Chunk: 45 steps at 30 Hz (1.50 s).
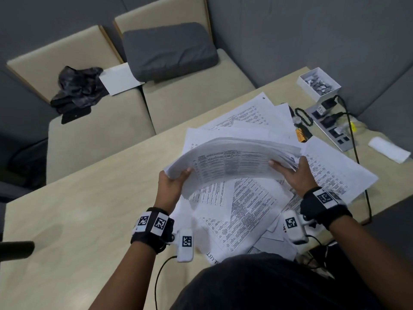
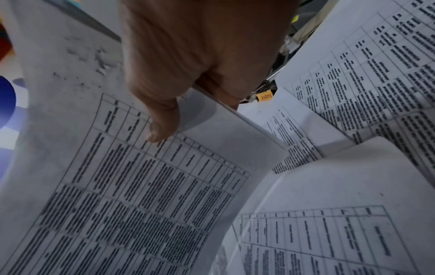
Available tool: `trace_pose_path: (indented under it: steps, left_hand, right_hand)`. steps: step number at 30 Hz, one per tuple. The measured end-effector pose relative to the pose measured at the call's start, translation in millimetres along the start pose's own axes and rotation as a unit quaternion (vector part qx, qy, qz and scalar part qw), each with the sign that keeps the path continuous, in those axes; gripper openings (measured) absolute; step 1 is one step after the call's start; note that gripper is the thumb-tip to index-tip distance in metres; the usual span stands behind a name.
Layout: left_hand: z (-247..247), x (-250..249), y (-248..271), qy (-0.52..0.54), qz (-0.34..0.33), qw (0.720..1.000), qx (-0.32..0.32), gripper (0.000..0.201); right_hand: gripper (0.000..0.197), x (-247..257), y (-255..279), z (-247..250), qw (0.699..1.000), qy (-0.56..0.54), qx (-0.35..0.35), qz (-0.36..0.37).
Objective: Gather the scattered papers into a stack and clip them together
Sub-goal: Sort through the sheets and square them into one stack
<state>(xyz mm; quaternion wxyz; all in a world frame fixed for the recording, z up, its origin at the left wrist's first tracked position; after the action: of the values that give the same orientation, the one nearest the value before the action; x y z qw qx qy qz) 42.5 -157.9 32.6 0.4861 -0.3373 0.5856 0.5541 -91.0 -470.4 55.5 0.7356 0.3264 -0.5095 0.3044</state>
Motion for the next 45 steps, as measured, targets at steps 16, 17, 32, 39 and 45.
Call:
trace_pose_path:
  steps: [16, 17, 32, 39, 45]
  left_hand:
    - [-3.3, -116.1, 22.2, -0.368, -0.188, 0.898, 0.152, 0.066]
    - [-15.0, -129.5, 24.5, -0.425, -0.205, 0.865, 0.173, 0.074]
    - [43.6, -62.9, -23.8, -0.328, -0.059, 0.942, 0.037, 0.038]
    - [115.2, 31.7, -22.6, -0.279, 0.138, 0.95, -0.027, 0.034]
    - [106.3, 98.1, -7.9, -0.306, 0.189, 0.932, -0.041, 0.032]
  right_hand:
    - [0.014, 16.9, -38.1, -5.6, 0.941, 0.241, 0.166, 0.171]
    - [0.014, 28.7, -43.0, -11.9, 0.933, 0.245, 0.187, 0.188]
    - [0.033, 15.3, -78.3, -8.3, 0.981, 0.175, 0.084, 0.025]
    - [0.019, -117.2, -11.4, 23.1, 0.871, 0.378, 0.18, -0.255]
    - [0.016, -148.0, 37.4, 8.6, 0.922, 0.066, 0.095, -0.371]
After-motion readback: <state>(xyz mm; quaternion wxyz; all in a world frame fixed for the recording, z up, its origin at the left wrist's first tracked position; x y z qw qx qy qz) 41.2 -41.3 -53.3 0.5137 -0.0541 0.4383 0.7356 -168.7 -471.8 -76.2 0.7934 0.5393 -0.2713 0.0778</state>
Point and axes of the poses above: each hand's wrist, its own y-axis away from the middle knuckle, its own z-axis out of the back of the hand, x = y × z, the point moved 4 cm from there along -y, towards the middle knuckle, and after that the axes turned 3 degrees about z, right-handed, at the moved point
